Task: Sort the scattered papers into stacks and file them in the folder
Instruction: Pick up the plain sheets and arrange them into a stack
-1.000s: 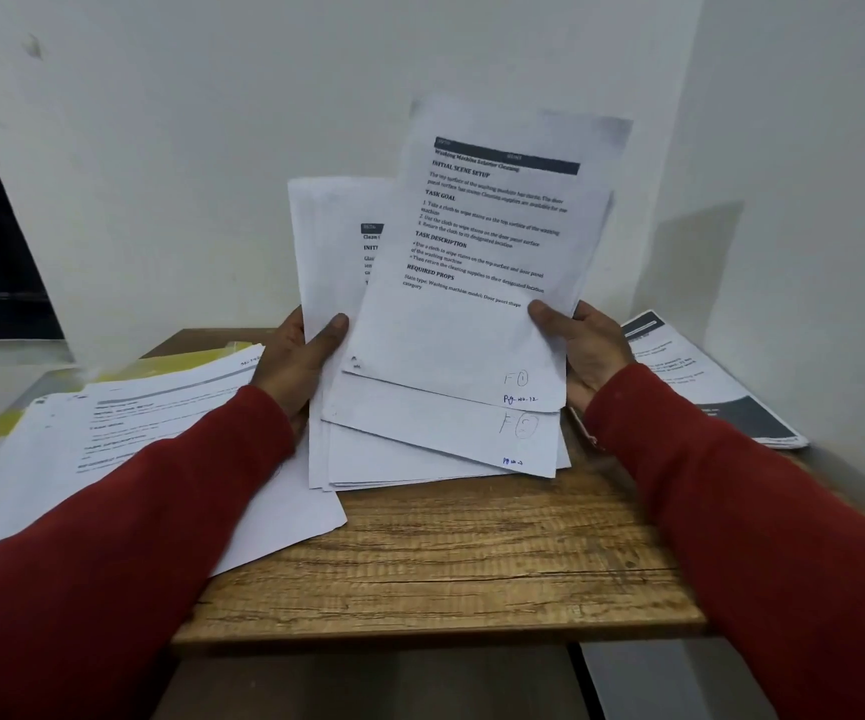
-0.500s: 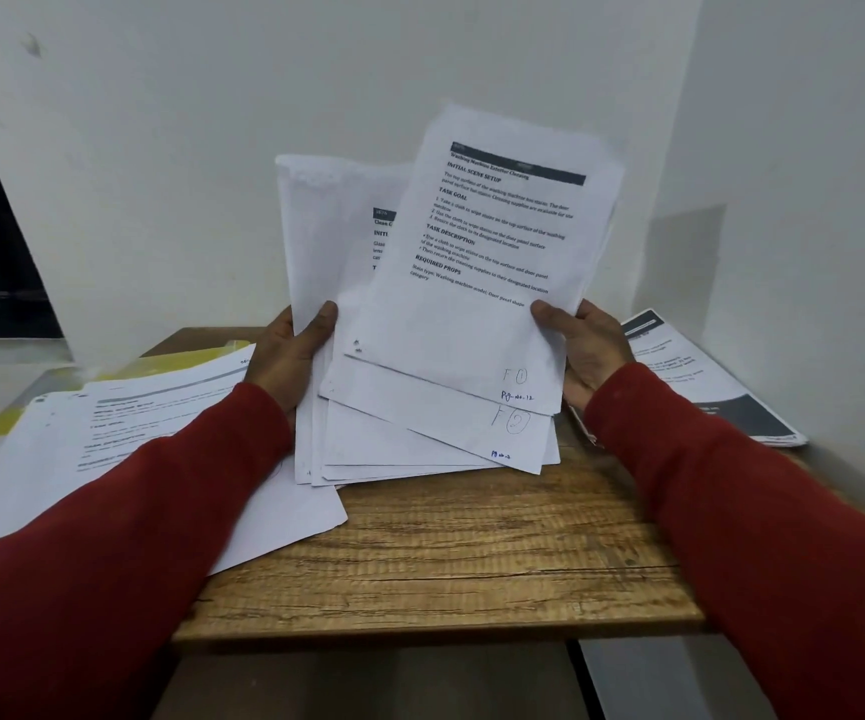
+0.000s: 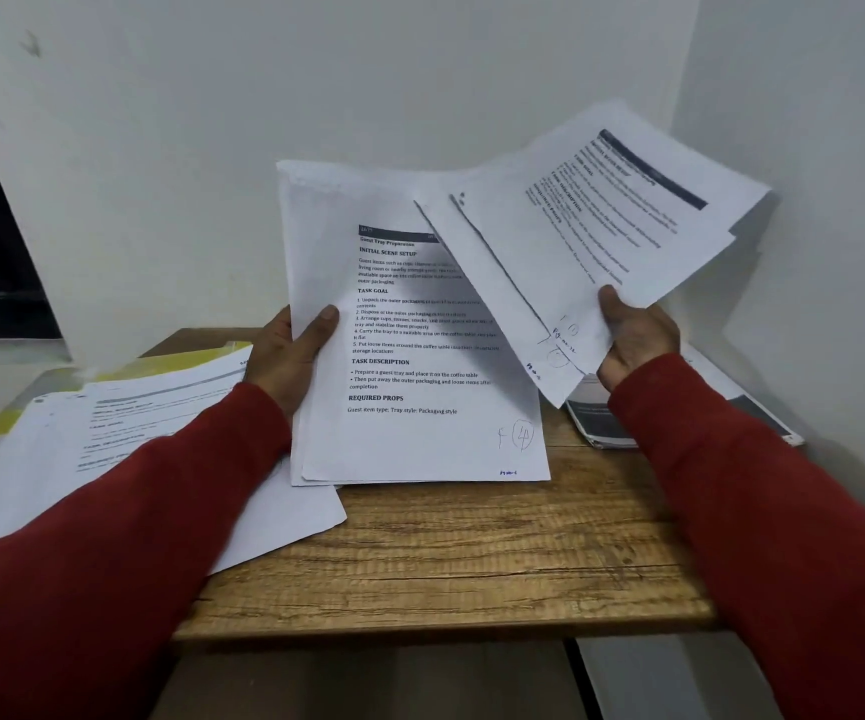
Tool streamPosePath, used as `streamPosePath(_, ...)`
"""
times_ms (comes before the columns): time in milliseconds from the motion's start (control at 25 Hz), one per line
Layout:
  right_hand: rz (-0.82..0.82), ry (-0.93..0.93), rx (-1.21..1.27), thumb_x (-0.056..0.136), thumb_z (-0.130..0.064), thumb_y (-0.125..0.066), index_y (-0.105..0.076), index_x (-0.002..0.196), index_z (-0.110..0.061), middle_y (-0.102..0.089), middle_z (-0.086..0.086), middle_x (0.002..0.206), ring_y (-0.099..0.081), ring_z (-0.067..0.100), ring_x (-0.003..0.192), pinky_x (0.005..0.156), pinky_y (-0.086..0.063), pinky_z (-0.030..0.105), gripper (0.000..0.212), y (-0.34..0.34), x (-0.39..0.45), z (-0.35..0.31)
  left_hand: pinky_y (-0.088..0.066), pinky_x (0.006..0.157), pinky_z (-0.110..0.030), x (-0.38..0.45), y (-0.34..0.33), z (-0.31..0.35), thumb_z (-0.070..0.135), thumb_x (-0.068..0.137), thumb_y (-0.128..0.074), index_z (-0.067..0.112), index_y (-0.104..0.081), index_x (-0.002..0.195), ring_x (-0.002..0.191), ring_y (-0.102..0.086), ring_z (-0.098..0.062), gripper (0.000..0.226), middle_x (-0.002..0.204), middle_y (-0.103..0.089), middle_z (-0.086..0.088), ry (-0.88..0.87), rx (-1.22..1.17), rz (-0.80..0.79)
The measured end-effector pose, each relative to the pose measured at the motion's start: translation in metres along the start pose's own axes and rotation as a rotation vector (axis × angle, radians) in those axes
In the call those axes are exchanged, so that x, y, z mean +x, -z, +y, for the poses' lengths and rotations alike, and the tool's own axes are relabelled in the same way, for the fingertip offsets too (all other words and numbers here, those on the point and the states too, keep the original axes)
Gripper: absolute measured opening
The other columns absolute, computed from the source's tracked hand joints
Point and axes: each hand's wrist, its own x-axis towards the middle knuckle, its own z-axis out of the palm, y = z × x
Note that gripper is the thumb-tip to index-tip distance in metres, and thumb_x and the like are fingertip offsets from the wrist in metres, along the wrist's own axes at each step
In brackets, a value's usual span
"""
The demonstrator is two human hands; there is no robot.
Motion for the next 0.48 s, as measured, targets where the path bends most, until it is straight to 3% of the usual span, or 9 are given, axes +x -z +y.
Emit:
streamPosePath(160,-0.113,-0.056,0.040,0.093,0.004,-0.060,-0.058,0.127,0.000,-0.071,0.015,0.114,-0.072,0.027,0.097,0.080,-0.061,0.045,0.035,-0.005,0.000,0.002,-0.056,0.091,-0.044,0.001,-0.001,-0.001,0.022,0.095,-0.064,0.023,-0.069,0.105,0.091,-0.069,-0.022,0.011,0.098,-0.076,0.000,0.011,-0.023,0.002)
streamPosePath(280,-0.250,-0.160,-0.067,0.094,0.002,-0.058,-0.057,0.130,0.003,-0.067,0.018,0.123,-0.068,0.030,0.109,0.090,-0.056,0.048,0.036,-0.010,-0.008,0.008,-0.054,0.094,-0.045,0.000,0.001,-0.001,0.023,0.093,-0.067,0.021,-0.069,0.110,0.096,-0.069,-0.023,0.017,0.105,-0.075,-0.003,0.006,-0.026,0.009)
streamPosePath(480,-0.413,-0.184,-0.257,0.089,0.005,-0.062,-0.060,0.124,0.004,-0.071,0.018,0.112,-0.072,0.030,0.093,0.080,-0.061,0.042,0.035,-0.017,-0.027,0.022,-0.057,0.081,-0.033,-0.006,-0.001,0.004,0.031,0.081,-0.078,0.026,-0.068,0.109,0.096,-0.072,-0.015,0.030,0.105,-0.076,0.005,-0.014,0.043,0.014)
